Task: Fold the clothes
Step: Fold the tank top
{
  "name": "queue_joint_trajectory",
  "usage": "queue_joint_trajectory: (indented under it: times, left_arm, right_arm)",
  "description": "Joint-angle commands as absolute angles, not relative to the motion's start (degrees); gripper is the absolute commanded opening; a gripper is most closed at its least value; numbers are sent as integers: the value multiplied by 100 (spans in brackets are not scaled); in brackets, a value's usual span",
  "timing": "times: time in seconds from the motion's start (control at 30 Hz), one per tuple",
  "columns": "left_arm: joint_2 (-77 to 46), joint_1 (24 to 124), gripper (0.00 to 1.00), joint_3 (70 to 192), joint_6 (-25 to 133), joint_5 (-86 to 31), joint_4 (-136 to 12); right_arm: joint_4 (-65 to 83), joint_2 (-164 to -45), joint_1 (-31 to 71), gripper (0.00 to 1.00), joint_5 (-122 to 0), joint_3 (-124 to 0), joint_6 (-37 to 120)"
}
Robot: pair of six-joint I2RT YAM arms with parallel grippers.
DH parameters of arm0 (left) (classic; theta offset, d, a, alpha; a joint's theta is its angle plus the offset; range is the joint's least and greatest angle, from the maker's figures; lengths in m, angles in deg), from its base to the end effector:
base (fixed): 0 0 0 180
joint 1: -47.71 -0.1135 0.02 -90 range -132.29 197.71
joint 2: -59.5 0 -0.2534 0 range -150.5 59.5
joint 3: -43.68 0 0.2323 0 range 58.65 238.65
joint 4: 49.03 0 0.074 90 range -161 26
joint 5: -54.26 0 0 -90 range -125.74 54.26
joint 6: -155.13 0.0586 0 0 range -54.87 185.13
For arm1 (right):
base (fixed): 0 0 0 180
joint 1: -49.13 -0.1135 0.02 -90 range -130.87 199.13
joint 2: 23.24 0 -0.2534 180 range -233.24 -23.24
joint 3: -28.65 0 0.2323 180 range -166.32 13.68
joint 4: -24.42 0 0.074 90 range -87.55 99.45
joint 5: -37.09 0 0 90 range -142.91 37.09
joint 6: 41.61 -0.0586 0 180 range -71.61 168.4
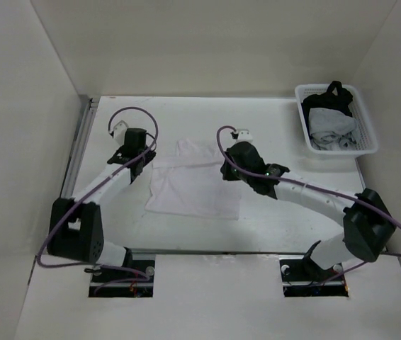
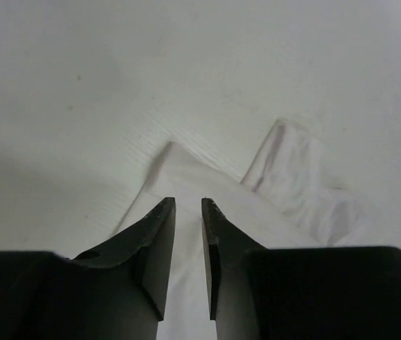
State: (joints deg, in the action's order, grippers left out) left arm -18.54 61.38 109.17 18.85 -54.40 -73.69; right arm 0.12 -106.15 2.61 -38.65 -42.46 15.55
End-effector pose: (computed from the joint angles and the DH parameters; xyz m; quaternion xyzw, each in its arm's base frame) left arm 0.2934 -0.0521 0.2326 -0.3173 0.8281 -0.0934 0.4526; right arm 0.2319 0.2236 0.2404 -0.0495 0.8849 0.2020 0.4168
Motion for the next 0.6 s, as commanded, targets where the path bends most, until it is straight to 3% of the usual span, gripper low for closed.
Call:
queue_joint_trajectory:
  times: [0.0,0.3,0.57]
  left_arm:
    - [-2486,5673,19,10753,882,-4755,-6859]
    - [-3366,5293,18,10427,510,-4076,-5654]
    - [-3261,5486,17,10189,730,-3979,-5134]
  right_arm:
    - [417,-10980,523,2,-4034,-4643,1895]
    - [760,-11121,690,5,-4219,-4460,1913]
    - [1032,-11201,769,6,-4386,-4099,1816]
